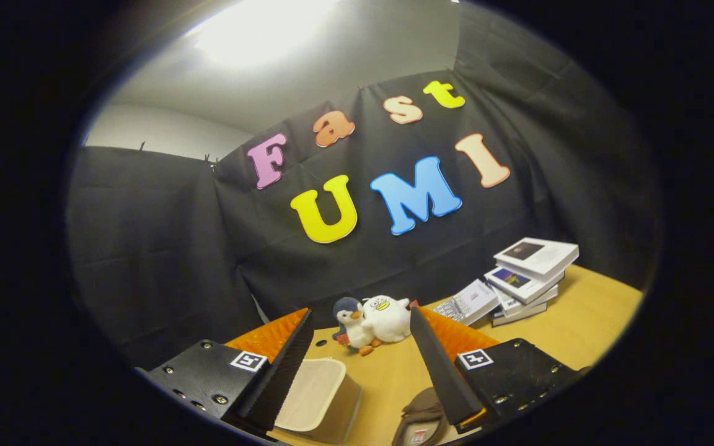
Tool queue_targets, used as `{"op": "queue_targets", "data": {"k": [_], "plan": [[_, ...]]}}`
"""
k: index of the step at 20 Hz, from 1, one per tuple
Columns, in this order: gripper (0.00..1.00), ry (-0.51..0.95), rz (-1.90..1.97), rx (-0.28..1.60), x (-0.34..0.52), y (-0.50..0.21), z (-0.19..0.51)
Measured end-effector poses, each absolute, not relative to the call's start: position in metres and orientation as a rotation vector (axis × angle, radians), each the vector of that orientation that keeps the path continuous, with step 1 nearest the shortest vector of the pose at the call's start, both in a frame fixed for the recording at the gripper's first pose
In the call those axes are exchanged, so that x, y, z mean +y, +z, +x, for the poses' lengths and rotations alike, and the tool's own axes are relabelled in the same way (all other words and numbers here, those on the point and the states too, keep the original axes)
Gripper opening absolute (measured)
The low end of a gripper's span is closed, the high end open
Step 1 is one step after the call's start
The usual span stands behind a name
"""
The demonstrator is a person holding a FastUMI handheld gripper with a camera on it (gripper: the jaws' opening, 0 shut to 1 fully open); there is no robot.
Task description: Open the storage box then place both shoes into the box .Put the left shoe in first, then the right shoe, with the right side of both shoes facing outward in a uniform manner.
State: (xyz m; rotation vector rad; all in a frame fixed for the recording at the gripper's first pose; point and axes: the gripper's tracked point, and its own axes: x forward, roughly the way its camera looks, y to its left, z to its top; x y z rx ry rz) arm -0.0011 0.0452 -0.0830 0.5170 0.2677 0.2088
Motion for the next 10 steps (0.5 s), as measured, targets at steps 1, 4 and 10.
{"op": "queue_targets", "data": {"k": [1,4,10], "plan": [[0.96,0.222,0.560,0.300,0.052,-0.093,-0.001],[0.97,0.258,0.690,0.408,0.071,-0.120,-0.005],[0.98,0.311,0.940,0.620,0.109,-0.171,-0.016]]}}
